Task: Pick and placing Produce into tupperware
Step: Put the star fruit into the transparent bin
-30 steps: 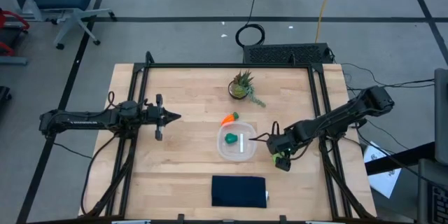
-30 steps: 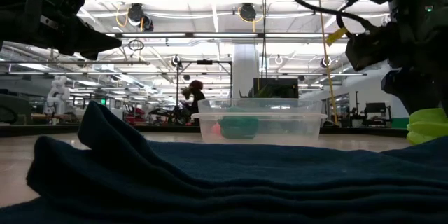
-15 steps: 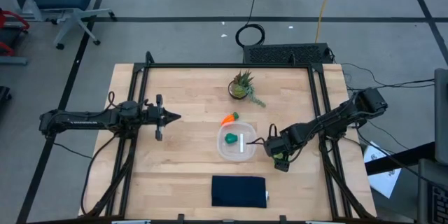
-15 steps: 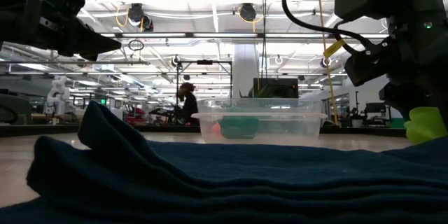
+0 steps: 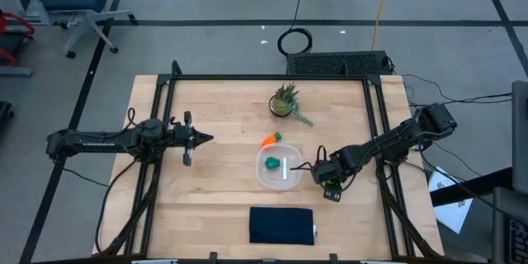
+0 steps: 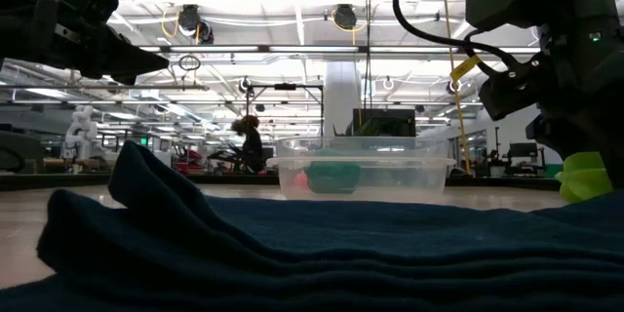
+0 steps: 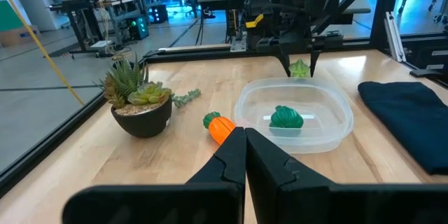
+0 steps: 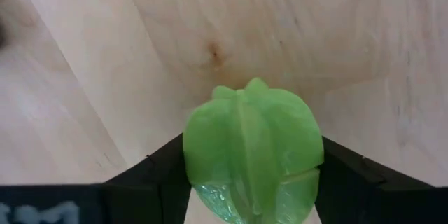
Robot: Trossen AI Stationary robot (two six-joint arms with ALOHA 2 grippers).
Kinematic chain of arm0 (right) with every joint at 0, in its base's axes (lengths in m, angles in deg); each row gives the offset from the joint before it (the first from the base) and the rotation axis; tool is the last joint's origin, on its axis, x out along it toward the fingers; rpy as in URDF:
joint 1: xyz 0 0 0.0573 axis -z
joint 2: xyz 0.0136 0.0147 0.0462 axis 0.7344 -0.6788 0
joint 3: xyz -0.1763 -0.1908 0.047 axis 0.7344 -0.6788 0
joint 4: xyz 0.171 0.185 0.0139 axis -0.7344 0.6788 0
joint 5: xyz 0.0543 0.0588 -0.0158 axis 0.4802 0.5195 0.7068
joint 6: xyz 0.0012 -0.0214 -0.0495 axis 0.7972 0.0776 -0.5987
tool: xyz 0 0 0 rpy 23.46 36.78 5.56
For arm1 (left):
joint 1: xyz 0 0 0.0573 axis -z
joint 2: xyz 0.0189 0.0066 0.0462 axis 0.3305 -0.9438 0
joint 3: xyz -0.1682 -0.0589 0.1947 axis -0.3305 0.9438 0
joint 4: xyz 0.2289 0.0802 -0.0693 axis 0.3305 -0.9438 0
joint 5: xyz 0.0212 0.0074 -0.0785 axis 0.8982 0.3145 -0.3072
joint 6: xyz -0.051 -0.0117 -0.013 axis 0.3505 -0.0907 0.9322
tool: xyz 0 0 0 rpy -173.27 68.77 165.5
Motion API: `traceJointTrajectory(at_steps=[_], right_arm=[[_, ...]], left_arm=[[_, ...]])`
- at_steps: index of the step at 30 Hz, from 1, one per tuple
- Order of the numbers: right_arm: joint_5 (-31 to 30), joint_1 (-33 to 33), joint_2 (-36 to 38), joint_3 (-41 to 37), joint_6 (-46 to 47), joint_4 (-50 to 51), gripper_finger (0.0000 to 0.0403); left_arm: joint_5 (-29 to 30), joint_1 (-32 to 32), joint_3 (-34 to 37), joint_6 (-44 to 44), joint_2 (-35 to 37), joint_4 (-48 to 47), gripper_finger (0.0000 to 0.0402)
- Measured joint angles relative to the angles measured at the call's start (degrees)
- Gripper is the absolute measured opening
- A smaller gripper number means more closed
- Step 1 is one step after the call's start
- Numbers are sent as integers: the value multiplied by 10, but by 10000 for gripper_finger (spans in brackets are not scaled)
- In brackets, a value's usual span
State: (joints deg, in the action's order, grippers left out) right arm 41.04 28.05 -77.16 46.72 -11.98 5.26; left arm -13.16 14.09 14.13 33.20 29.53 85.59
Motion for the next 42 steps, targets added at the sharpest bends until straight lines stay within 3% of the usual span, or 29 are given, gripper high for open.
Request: traceJointTrajectory(at_steps=[11, 21, 26, 33, 42], right_arm=[[7, 5, 36, 0, 10, 10, 241], [20, 26, 110, 4, 4, 14, 217], [37, 31, 117, 55, -26, 75, 236], [34, 33, 115, 125, -75, 106, 217], [33, 43, 114, 158, -79, 146, 229]], left_arm=[[0, 0, 0, 0, 0, 0, 5], [0, 0, 0, 0, 0, 0, 5], [0, 0, 0, 0, 0, 1, 5], [0, 0, 0, 0, 0, 1, 5], [0, 0, 0, 0, 0, 1, 5]])
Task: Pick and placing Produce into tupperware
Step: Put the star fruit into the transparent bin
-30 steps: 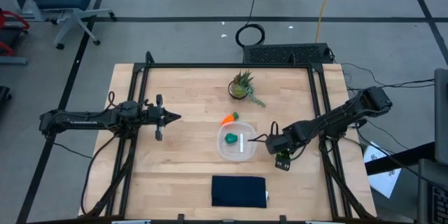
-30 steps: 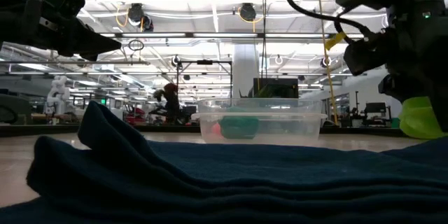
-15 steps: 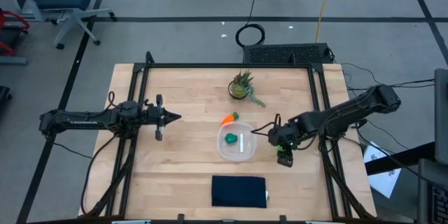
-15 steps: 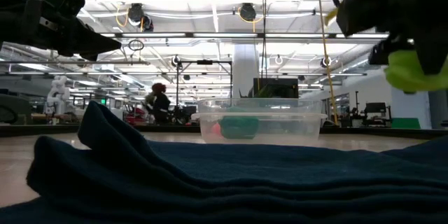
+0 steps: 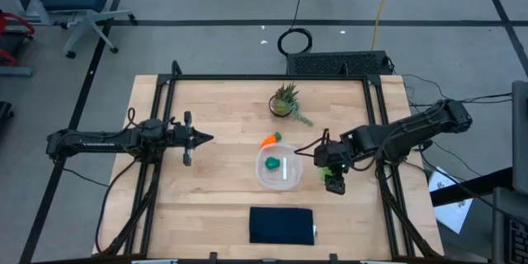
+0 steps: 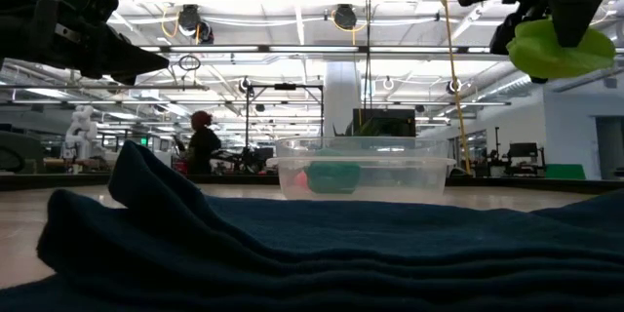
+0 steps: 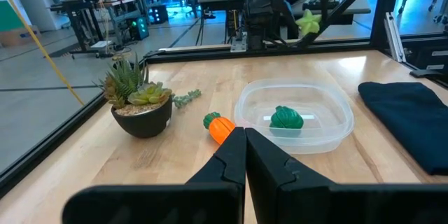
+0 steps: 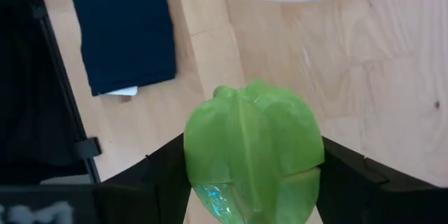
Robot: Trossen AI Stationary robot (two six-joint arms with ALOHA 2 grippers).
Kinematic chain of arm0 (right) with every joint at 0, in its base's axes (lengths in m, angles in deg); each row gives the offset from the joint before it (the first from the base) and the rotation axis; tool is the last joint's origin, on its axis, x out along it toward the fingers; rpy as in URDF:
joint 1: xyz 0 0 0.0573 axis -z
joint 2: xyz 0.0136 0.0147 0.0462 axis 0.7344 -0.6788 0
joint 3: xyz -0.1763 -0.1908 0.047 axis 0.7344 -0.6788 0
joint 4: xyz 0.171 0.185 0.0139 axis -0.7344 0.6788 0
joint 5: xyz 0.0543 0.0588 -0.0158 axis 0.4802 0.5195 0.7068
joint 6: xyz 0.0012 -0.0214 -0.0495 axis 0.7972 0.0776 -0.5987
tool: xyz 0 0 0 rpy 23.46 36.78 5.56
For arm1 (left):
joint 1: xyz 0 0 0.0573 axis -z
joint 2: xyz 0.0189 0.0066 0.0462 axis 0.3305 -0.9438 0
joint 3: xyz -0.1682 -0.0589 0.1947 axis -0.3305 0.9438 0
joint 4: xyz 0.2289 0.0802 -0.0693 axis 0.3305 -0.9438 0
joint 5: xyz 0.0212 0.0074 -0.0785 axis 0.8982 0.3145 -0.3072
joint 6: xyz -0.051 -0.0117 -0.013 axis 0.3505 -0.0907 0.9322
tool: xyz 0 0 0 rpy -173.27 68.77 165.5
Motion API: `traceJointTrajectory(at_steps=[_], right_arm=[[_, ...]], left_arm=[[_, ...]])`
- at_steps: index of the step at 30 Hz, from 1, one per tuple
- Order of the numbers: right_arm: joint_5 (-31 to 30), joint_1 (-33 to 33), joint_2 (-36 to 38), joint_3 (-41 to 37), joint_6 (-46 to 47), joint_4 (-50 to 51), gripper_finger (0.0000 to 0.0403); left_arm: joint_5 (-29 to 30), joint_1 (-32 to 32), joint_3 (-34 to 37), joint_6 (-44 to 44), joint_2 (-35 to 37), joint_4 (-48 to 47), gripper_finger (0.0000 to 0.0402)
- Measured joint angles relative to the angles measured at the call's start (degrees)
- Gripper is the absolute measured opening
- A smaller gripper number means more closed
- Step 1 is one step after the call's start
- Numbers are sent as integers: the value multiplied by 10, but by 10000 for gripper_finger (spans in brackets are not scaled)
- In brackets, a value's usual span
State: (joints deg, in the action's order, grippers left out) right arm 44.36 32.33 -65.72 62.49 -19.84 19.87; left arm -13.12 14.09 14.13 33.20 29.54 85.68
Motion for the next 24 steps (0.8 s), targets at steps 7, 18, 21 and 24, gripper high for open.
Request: traceJointTrajectory(at_steps=[7, 18, 21, 24], right_arm=[[15, 16, 0, 1, 1, 22, 219], [19, 58, -46, 36, -83, 19, 220], [32, 68, -72, 66, -111, 23, 225], [31, 78, -101, 100, -141, 49, 228]], left_arm=[[0, 0, 0, 0, 0, 0, 5], [0, 0, 0, 0, 0, 2, 5], [0, 0, 0, 0, 0, 2, 5], [0, 0, 0, 0, 0, 2, 5]])
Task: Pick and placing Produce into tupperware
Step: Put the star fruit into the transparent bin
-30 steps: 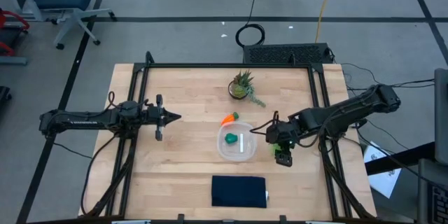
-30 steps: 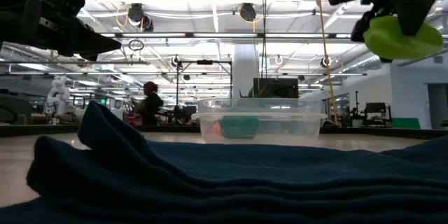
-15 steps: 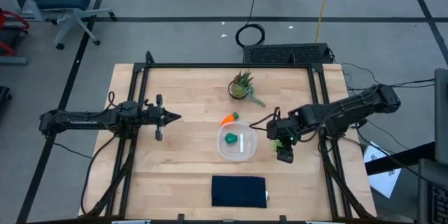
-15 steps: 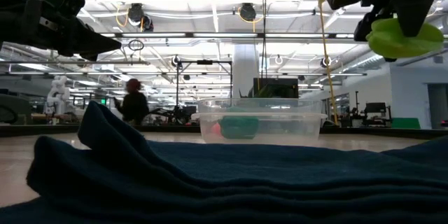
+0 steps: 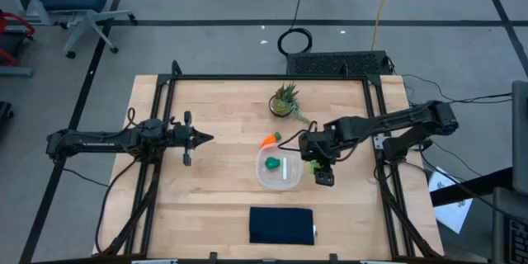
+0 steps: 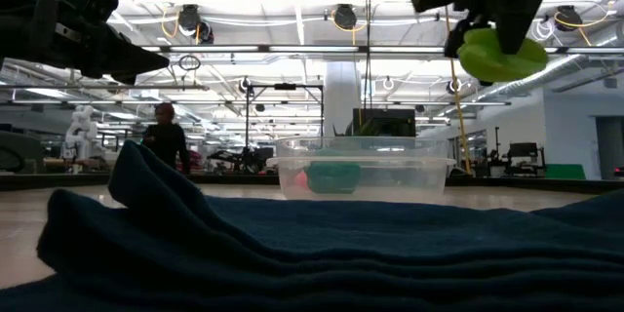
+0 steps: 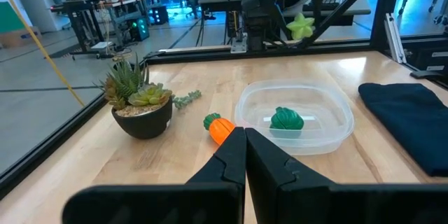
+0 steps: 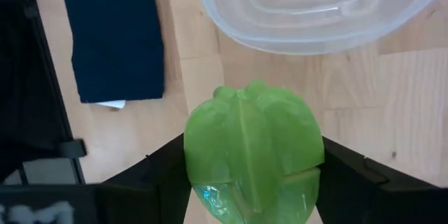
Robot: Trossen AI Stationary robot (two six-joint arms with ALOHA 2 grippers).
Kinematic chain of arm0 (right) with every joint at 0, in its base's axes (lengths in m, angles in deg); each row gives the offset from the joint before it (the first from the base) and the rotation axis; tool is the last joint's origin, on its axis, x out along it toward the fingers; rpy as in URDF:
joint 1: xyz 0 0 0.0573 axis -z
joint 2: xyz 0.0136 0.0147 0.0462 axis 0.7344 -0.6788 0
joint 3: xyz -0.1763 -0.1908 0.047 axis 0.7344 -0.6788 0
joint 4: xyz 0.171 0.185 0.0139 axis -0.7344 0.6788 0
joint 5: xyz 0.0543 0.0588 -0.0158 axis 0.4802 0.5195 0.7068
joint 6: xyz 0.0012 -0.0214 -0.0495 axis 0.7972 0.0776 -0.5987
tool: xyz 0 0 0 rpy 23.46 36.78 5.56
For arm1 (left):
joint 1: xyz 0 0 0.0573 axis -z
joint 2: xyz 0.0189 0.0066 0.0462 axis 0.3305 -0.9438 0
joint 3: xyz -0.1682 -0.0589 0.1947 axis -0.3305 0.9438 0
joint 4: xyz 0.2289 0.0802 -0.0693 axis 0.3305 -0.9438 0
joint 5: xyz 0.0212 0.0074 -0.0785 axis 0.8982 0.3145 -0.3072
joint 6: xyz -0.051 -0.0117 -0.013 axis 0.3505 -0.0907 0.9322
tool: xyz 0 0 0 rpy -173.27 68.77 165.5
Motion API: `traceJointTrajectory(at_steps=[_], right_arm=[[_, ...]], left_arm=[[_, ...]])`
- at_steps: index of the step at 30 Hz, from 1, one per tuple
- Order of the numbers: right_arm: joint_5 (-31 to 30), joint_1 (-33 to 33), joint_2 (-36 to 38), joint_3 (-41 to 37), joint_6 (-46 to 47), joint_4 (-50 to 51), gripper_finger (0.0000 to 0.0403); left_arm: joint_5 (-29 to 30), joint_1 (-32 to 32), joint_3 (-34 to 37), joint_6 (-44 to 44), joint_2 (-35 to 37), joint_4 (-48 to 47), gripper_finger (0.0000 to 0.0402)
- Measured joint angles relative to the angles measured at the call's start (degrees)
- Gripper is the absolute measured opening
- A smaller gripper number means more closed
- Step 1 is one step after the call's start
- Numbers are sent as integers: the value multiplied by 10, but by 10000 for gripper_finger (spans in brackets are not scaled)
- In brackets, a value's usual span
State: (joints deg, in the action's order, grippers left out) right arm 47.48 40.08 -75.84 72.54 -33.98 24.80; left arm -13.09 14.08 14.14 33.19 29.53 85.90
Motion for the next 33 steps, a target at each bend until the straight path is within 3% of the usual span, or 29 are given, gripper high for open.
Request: traceJointTrajectory(at_steps=[15, 33], right_arm=[[-5, 52, -79, 119, -111, 53, 221], [-11, 86, -158, 171, -200, 26, 223]], left_arm=[[0, 0, 0, -3, 0, -2, 5], [0, 0, 0, -5, 0, -3, 5]])
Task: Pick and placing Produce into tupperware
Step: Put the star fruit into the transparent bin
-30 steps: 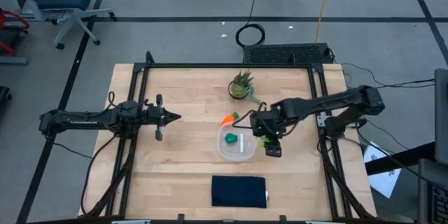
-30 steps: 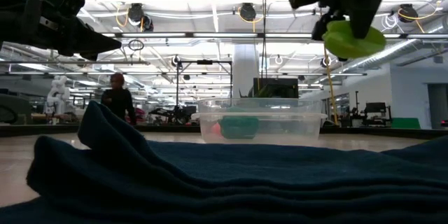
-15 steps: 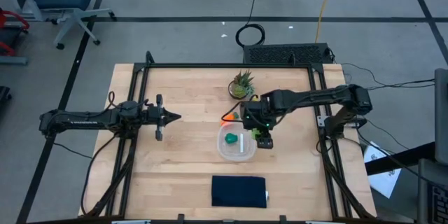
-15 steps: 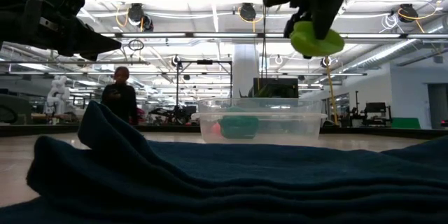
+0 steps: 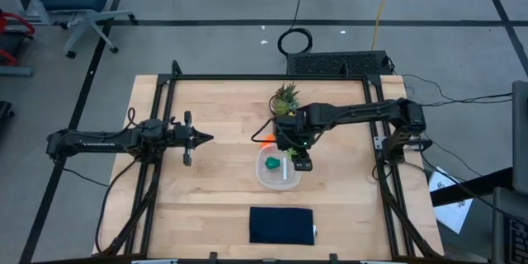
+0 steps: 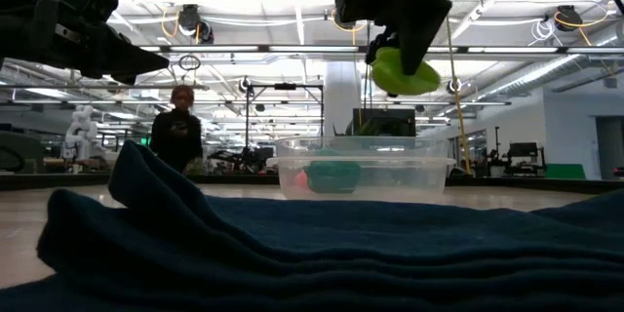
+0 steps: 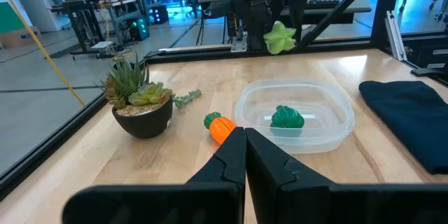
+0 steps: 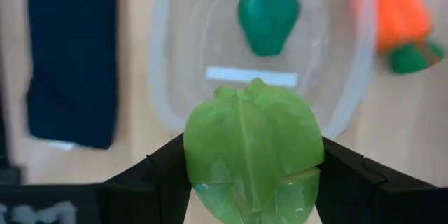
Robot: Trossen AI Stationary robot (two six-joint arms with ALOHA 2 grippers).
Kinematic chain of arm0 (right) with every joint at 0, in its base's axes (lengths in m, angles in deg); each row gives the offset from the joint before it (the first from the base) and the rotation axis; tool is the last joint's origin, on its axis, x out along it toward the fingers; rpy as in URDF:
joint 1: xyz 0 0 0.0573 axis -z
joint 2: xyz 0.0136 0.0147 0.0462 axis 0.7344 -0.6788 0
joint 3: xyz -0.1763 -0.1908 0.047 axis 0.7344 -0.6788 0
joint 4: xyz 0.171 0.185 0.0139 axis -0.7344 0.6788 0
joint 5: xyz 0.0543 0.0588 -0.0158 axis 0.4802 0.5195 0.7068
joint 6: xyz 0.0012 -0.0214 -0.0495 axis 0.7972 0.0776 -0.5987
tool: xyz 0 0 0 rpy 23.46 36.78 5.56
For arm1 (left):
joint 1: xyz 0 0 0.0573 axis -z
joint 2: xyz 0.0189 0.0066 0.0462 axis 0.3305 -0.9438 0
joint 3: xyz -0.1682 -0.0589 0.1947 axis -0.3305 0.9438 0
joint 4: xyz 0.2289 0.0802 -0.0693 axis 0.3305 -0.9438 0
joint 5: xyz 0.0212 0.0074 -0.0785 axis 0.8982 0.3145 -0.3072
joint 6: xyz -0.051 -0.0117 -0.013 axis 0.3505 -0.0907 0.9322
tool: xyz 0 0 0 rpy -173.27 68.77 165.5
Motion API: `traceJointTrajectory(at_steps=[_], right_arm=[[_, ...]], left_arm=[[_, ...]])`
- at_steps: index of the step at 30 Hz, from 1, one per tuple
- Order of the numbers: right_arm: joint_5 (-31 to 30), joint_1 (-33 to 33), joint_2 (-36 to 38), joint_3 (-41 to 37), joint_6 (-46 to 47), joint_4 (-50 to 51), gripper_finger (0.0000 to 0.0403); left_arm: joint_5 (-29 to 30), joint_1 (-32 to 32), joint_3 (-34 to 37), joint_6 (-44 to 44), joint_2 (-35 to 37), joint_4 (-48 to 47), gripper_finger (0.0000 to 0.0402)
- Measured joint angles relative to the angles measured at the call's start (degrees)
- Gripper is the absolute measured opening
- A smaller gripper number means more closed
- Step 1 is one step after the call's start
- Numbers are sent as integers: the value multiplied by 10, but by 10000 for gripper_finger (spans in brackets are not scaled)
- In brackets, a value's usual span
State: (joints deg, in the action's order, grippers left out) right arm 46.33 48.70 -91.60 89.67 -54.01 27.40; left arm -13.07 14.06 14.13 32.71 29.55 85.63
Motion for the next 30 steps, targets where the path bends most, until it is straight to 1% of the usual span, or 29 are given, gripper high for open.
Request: traceJointTrajectory(at_steps=[4, 8, 16, 22, 30], right_arm=[[-44, 0, 0, 0, -11, -38, 222], [-69, 0, 0, 0, -19, -67, 224], [-70, -10, 0, -19, -69, -96, 223], [-70, -26, 0, -59, -85, -128, 224], [-69, -27, 0, -98, -80, -223, 225]], left_arm=[[0, 0, 0, -4, 0, 0, 5], [0, 0, 0, -4, 0, 0, 5], [0, 0, 0, -4, 0, -3, 5], [0, 0, 0, -4, 0, -5, 5], [0, 0, 0, -3, 0, -5, 5]])
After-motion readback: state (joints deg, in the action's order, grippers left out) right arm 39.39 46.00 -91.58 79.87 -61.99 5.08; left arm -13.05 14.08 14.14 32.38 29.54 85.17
